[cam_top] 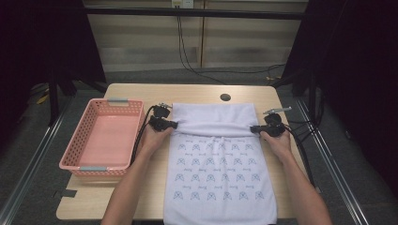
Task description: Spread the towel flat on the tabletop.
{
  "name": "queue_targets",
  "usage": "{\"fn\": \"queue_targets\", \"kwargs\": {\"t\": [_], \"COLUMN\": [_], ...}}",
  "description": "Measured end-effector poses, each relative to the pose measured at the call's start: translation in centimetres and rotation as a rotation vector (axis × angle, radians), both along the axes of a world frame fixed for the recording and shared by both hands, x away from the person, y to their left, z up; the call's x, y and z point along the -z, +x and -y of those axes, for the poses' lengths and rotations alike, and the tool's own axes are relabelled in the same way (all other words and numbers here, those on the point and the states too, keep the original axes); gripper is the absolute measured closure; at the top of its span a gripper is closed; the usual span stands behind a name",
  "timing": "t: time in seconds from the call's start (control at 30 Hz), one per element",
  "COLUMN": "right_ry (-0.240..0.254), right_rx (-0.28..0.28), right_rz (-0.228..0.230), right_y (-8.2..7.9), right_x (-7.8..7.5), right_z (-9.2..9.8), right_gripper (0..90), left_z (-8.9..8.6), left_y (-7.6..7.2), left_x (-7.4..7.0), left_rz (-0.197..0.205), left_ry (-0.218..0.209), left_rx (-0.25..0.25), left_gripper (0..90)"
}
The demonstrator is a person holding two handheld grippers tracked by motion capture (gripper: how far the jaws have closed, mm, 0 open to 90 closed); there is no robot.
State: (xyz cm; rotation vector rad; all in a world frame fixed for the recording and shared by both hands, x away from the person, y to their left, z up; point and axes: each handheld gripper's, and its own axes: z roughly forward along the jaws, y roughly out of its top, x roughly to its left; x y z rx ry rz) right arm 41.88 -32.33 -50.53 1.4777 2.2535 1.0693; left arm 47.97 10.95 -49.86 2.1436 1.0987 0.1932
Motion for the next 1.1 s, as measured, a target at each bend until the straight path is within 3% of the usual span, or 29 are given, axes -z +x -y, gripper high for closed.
{"fn": "queue_targets", "kwargs": {"t": [0.13, 0.23, 0.3, 0.33, 0.4, 0.43, 0.47, 0.53, 0.57, 0.6, 0.67, 0.7, 0.73, 0.8, 1.0, 1.1], "right_ry": [0.002, -0.053, -0.060, -0.029, -0.013, -0.001, 0.025, 0.079, 0.104, 0.122, 0.121, 0.126, 0.127, 0.131, 0.136, 0.116], "right_rx": [0.036, 0.050, 0.053, 0.065, 0.068, 0.066, 0.052, 0.050, 0.046, 0.043, 0.027, 0.019, 0.008, -0.003, -0.052, -0.081], "right_rz": [-0.001, -0.009, -0.009, -0.013, -0.015, -0.008, 0.031, 0.076, 0.099, 0.120, 0.168, 0.188, 0.212, 0.251, 0.325, 0.352], "right_y": [1.4, 2.1, 2.3, 2.5, 2.6, 2.5, 2.3, 2.0, 1.8, 1.5, 0.9, 0.5, 0.0, -0.8, -3.3, -4.6], "right_x": [0.0, -0.3, -0.3, -0.2, -0.2, -0.5, -1.5, -3.3, -4.3, -5.3, -7.4, -8.5, -9.5, -11.4, -15.7, -17.5], "right_z": [-0.4, -0.9, -1.0, -0.8, -0.6, -0.5, 0.1, 1.0, 1.5, 1.8, 2.0, 2.1, 2.1, 2.3, 1.9, 1.4], "right_gripper": [86.7, 86.7, 86.7, 86.6, 86.7, 86.7, 86.7, 86.7, 86.6, 86.6, 86.6, 86.6, 86.6, 86.6, 86.5, 86.5], "left_z": [0.2, 0.5, 0.5, 0.3, 0.3, -0.1, -0.5, -0.7, -0.7, -0.8, -0.7, -0.8, -0.9, -1.4, -2.7, -3.2], "left_y": [1.6, 2.2, 2.3, 2.3, 2.1, 1.9, 1.5, 0.9, 0.9, 0.1, -0.9, -1.4, -1.9, -2.8, -5.2, -6.2], "left_x": [0.1, 0.3, 0.3, 0.1, 0.0, -0.5, -1.6, -3.3, -3.3, -5.3, -7.3, -8.3, -9.3, -10.9, -15.1, -17.0], "left_rz": [0.017, 0.029, 0.023, 0.017, 0.023, 0.027, 0.048, 0.089, 0.089, 0.125, 0.159, 0.177, 0.187, 0.210, 0.309, 0.358], "left_ry": [0.016, -0.003, -0.009, -0.011, -0.019, -0.044, -0.118, -0.123, -0.123, -0.129, -0.161, -0.142, -0.150, -0.201, -0.260, -0.257], "left_rx": [-0.013, -0.035, -0.038, -0.031, -0.035, -0.034, -0.036, -0.016, -0.016, 0.007, 0.010, 0.024, 0.027, 0.031, 0.027, 0.040], "left_gripper": [87.3, 87.4, 87.3, 87.4, 87.4, 87.4, 87.4, 87.4, 87.4, 87.3, 87.4, 87.4, 87.3, 87.3, 87.2, 87.2]}}
